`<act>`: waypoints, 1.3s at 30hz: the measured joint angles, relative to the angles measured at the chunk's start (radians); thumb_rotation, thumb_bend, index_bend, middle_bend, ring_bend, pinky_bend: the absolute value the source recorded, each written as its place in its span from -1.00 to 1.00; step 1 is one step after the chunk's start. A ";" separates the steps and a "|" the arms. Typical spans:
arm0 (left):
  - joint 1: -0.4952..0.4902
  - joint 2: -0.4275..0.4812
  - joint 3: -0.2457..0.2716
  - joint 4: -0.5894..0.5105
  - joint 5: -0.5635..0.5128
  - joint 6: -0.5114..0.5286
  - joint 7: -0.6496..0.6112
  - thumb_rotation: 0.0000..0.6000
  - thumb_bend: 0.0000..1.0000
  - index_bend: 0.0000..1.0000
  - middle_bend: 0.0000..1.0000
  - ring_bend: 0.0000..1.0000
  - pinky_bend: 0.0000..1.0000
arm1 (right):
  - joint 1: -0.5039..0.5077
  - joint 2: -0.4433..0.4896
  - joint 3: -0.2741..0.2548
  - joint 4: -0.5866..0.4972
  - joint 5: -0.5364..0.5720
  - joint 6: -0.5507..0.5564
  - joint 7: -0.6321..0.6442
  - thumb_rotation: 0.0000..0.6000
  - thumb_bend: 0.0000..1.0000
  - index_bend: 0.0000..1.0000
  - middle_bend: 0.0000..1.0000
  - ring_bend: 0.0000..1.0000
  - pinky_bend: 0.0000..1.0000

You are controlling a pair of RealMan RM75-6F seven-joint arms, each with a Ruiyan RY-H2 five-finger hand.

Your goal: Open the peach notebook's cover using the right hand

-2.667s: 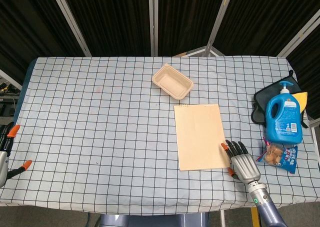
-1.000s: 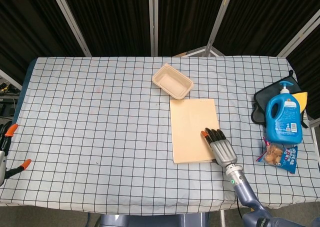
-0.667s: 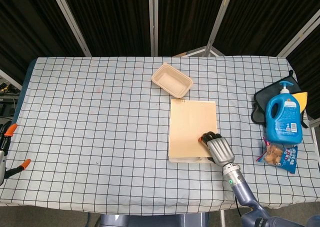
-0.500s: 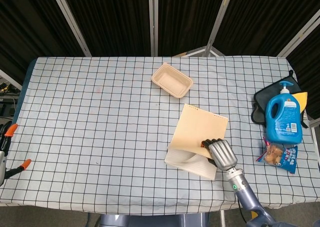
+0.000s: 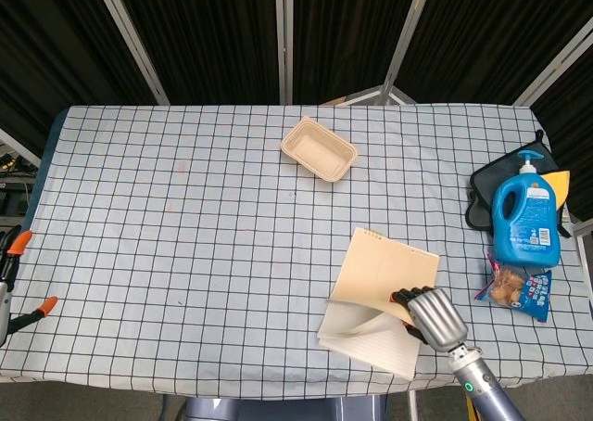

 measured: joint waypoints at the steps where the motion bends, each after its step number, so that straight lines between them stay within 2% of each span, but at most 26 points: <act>1: 0.000 0.000 0.000 0.000 0.000 0.000 0.000 1.00 -0.78 -1.00 -1.00 -1.00 -1.00 | -0.005 0.009 -0.007 -0.006 -0.006 0.006 0.006 1.00 0.39 0.45 0.34 0.22 0.48; 5: -0.001 -0.001 -0.003 0.003 -0.008 -0.004 -0.002 1.00 -0.78 -1.00 -1.00 -1.00 -1.00 | -0.017 0.033 -0.020 -0.018 -0.024 0.023 0.034 1.00 0.39 0.45 0.34 0.22 0.48; 8: -0.004 -0.003 -0.007 0.009 -0.019 -0.013 -0.002 1.00 -0.78 -1.00 -1.00 -1.00 -1.00 | -0.003 0.038 0.008 -0.020 0.012 -0.003 0.051 1.00 0.39 0.45 0.35 0.22 0.48; 14: -0.011 -0.009 -0.016 0.023 -0.046 -0.033 -0.002 1.00 -0.78 -1.00 -1.00 -1.00 -1.00 | 0.055 0.059 0.113 -0.034 0.157 -0.112 0.076 1.00 0.39 0.45 0.35 0.22 0.48; 17: -0.016 -0.013 -0.024 0.032 -0.068 -0.047 -0.002 1.00 -0.78 -1.00 -1.00 -1.00 -1.00 | 0.099 0.075 0.186 -0.030 0.250 -0.181 0.075 1.00 0.39 0.46 0.35 0.23 0.48; 23: -0.029 -0.020 -0.042 0.047 -0.104 -0.070 0.004 1.00 -0.78 -1.00 -1.00 -1.00 -1.00 | 0.197 0.088 0.311 0.039 0.435 -0.322 0.045 1.00 0.39 0.46 0.35 0.23 0.48; 29: -0.041 -0.031 -0.054 0.058 -0.123 -0.084 0.029 1.00 -0.78 -1.00 -1.00 -1.00 -1.00 | 0.309 0.060 0.399 0.231 0.590 -0.472 0.020 1.00 0.39 0.46 0.35 0.23 0.48; 32: -0.045 -0.036 -0.055 0.061 -0.121 -0.084 0.041 1.00 -0.78 -1.00 -1.00 -1.00 -1.00 | 0.358 0.031 0.422 0.345 0.635 -0.540 0.012 1.00 0.39 0.45 0.35 0.23 0.48; 39: -0.049 -0.042 -0.057 0.056 -0.115 -0.075 0.072 1.00 -0.78 -1.00 -1.00 -1.00 -1.00 | 0.482 -0.090 0.458 0.687 0.713 -0.688 0.003 1.00 0.39 0.41 0.30 0.21 0.44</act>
